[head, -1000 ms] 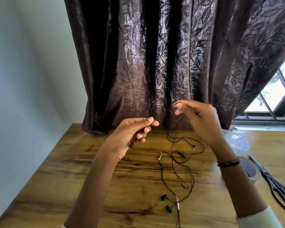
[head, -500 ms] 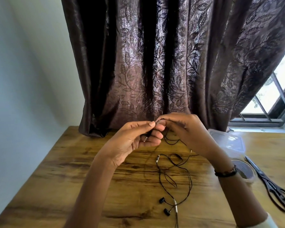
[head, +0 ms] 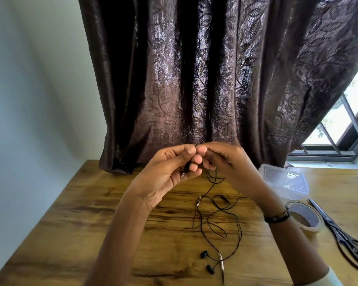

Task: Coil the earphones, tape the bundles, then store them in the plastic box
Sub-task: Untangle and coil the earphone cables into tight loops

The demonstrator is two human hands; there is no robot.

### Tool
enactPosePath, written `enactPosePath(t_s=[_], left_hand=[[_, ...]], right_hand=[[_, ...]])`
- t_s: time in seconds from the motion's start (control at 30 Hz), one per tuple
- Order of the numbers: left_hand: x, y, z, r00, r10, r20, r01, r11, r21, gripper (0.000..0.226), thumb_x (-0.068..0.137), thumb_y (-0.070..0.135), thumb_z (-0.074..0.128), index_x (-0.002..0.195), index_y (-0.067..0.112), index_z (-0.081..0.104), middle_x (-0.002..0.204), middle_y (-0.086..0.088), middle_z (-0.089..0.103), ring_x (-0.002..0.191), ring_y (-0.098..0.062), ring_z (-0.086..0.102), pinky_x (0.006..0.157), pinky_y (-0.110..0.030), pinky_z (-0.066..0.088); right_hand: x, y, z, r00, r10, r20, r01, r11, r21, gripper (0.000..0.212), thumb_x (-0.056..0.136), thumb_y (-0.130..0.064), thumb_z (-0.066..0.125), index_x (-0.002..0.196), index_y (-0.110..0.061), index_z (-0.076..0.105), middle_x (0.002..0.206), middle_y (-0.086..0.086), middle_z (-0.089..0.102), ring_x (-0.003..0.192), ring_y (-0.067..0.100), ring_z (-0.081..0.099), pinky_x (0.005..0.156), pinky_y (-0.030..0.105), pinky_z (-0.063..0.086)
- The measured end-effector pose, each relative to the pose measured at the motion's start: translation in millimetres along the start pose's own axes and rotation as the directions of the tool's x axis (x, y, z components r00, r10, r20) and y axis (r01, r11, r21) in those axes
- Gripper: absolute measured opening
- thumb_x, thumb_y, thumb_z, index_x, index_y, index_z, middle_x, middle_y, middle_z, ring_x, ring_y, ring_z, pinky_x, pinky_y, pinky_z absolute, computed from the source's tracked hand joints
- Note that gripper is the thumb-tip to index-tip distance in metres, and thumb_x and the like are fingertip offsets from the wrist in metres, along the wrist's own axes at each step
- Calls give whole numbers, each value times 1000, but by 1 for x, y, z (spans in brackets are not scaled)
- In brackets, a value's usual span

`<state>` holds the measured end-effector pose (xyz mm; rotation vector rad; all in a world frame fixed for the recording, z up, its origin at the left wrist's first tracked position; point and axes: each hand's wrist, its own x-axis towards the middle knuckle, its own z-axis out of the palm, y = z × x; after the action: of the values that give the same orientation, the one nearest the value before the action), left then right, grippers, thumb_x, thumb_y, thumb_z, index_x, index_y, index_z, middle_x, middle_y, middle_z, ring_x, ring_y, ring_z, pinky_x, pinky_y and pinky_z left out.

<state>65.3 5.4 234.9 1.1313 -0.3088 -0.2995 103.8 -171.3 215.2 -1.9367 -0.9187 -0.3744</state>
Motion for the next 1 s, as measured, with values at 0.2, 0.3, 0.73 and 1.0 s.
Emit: enactPosePath(t_s=[0.2,0.3,0.73,1.0], left_hand=[[7,-2,5,991,124,-54,-131,976,-174,30,81,6,54,107,5,69,84,0,71,70,-4,66,70,-18,56],[12,-4,5,972,193,-135,-215,962,-169,30,87,1,50,114,3,62,96,-6,73,84,-8,70,78,-20,56],[16,-18,2,884,425,-193,-378,895,238,39,97,-6,41,134,5,46,127,-10,62,119,-16,59,101,-25,46],[6,-22,0,934,355,-44,-327,898,293,39,95,-5,44,132,7,48,121,-5,66,115,-14,61,91,-19,48]], right_hand=[[-20,8,38,986,150,-78,-147,988,45,27,99,-15,49,73,-14,56,62,-3,56,51,7,48,50,16,39],[-31,5,55,981,175,-84,-173,984,30,21,100,-18,49,85,-26,62,63,-12,54,52,4,49,52,10,33],[-41,-32,37,992,51,-119,-85,948,-306,34,101,-36,36,97,-18,65,68,-23,46,60,2,52,54,10,38],[-17,-47,-2,993,-46,-105,-4,899,-437,28,102,-36,33,104,-24,59,83,-25,51,72,-3,53,64,23,49]])
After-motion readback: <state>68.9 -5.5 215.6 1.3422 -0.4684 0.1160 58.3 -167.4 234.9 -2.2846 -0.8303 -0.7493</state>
